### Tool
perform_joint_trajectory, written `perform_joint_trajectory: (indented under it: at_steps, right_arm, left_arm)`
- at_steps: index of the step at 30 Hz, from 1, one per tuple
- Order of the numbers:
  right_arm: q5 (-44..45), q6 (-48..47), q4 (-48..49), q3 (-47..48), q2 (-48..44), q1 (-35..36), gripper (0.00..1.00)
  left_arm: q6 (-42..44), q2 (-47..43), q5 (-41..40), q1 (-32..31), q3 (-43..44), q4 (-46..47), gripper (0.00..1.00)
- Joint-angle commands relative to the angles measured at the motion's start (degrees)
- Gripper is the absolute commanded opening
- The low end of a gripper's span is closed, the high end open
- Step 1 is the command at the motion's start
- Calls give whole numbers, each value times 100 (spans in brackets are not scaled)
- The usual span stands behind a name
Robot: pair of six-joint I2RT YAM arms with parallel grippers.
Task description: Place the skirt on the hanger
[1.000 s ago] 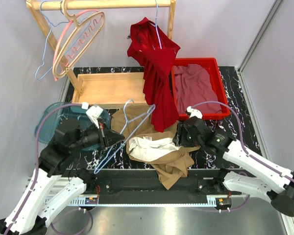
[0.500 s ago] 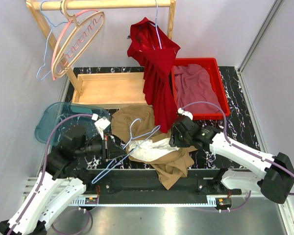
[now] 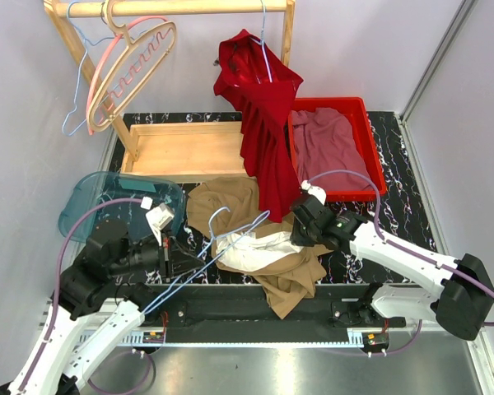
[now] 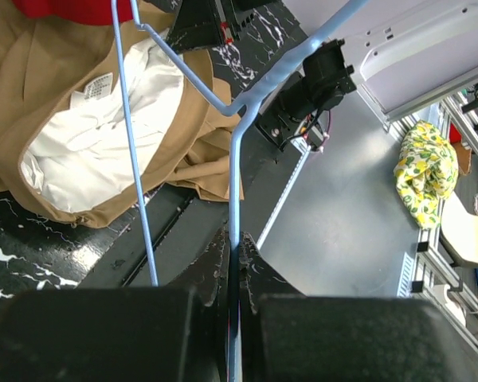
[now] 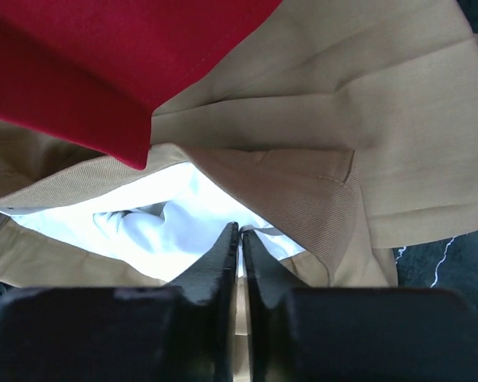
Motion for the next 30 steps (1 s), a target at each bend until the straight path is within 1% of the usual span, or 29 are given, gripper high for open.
perform_joint_trajectory:
  at_steps: [1,2,6,12,16,19,23,25,30]
  right_arm:
    - [286,118,20,-20,-25,-17,2]
    - [286,101,20,-29,-25,-17,0]
    - [373,145,-129,-29,-156,-18,0]
    - [374,224,-375,-64,-692,-17,0]
    - [242,277,-428,-117,-1034,-17,0]
    - [216,285,-507,-82,-1202,-17,0]
    - [233,277,-569,-55,-1334,-17,0]
    - [225,277,-595,-38,-1352,-26,0]
    - [268,338,-648,-11,-1360,-17,0]
  left_arm:
    - [121,-125,279,-19,-124,7,0]
    - [86,-108,322,-19,-238,15,0]
    - [42,-195,577,-19,-424,85,0]
    - [-125,-397,912,-19,-617,393,0]
    - [-239,-363,841,-19,-810,927,0]
    - [-204,-284,815,-19,-881,1069,0]
    - [-292,-274,1007,-19,-1170,1377,0]
    - [-554,-327,1157,-19,-1398,1849,0]
    - [-740,-301,1254,-19,-1601,2194,0]
